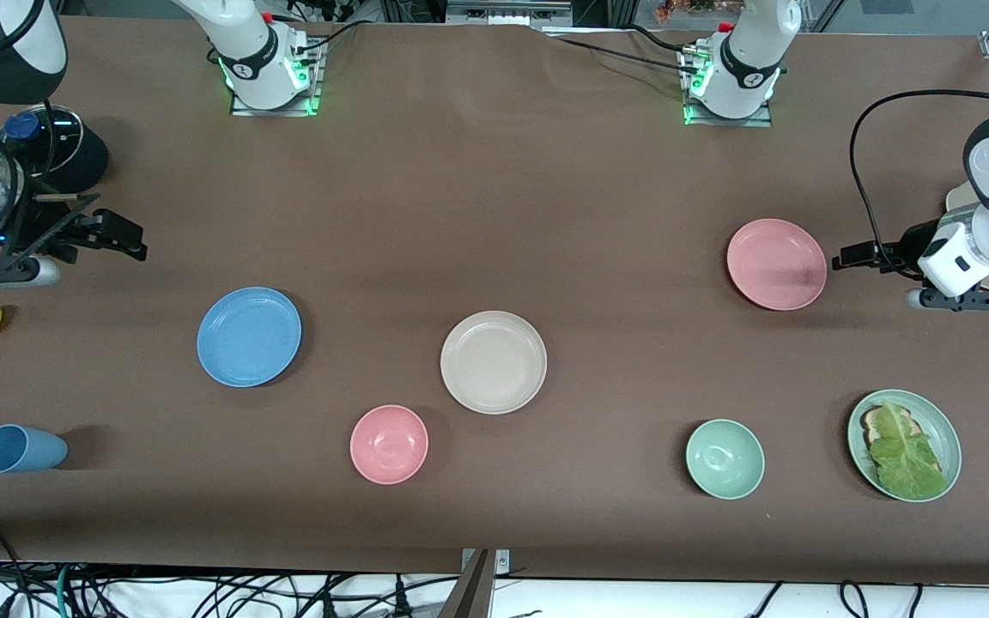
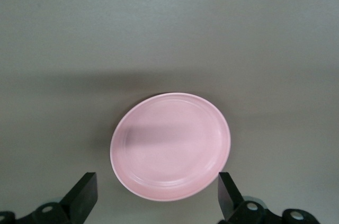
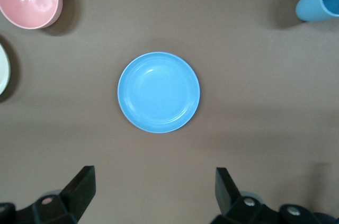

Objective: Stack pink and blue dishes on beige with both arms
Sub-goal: 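Move the left gripper down to the rim of the pink plate, then close the left gripper on the pink plate rim and lift it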

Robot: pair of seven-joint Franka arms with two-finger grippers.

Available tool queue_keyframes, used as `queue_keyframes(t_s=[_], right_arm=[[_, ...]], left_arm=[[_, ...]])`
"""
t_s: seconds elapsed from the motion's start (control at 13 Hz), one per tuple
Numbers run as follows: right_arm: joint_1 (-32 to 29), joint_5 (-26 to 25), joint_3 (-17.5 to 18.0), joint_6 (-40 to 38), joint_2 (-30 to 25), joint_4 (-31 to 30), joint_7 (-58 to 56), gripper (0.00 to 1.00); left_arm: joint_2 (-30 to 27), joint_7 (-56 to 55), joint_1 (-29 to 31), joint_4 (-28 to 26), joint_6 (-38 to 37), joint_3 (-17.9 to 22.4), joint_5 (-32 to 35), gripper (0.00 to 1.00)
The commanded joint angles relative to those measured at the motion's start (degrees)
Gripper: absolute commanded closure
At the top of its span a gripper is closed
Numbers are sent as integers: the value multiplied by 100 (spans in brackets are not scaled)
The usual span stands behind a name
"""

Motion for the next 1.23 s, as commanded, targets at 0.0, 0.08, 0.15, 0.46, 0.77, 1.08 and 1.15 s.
queue_keyframes(t_s=[0.0,0.08,0.15,0.46,0.77,1.08,1.15], right_arm=[[-6,-135,8,252,-79,-146,13,0],[11,-135,17,366,-105,-260,22,0],[20,-135,26,489,-114,-322,13,0],[29,-56,69,447,-140,-226,39,0],[29,-38,333,350,-193,-15,232,0],[29,-29,316,-71,-228,-14,224,0],[29,-29,307,-72,-211,-67,215,0]], left_arm=[[185,920,384,-315,537,-21,-411,0],[316,1132,507,-324,669,-21,-430,0],[466,1334,578,-324,827,-21,-525,0],[748,1617,649,-333,995,-21,-772,0],[731,1635,579,-832,1688,-21,-860,0],[713,1635,552,-1044,1865,-21,-1027,0],[722,1722,552,-1097,1926,-21,-1080,0]])
